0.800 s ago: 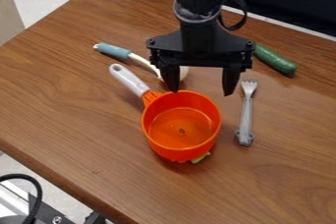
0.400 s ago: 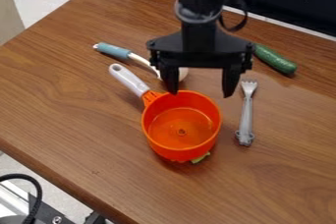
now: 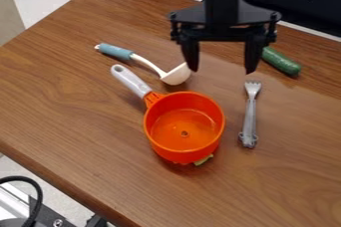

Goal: Put the fork inside the pan

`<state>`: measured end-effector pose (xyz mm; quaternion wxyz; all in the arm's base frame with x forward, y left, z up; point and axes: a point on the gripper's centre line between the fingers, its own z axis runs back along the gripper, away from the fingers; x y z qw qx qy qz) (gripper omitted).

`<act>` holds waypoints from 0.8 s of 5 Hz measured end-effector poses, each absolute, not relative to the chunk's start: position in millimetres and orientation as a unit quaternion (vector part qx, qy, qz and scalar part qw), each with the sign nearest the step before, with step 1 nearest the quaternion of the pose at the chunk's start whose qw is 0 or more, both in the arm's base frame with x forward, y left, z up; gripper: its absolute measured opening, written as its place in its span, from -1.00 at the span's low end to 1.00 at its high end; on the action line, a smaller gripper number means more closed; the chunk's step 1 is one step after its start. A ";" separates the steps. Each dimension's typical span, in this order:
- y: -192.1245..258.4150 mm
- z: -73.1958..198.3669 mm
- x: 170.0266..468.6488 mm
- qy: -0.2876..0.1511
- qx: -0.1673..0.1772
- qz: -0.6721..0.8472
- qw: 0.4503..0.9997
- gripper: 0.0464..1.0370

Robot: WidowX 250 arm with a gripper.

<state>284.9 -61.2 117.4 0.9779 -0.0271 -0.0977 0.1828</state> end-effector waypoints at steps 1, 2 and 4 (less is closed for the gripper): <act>-76.3 102.6 304.5 -0.088 -0.046 0.174 0.980 0.93; -86.1 83.0 315.6 -0.064 -0.055 0.168 0.982 0.93; -87.2 56.8 322.5 -0.056 -0.054 0.146 0.986 0.93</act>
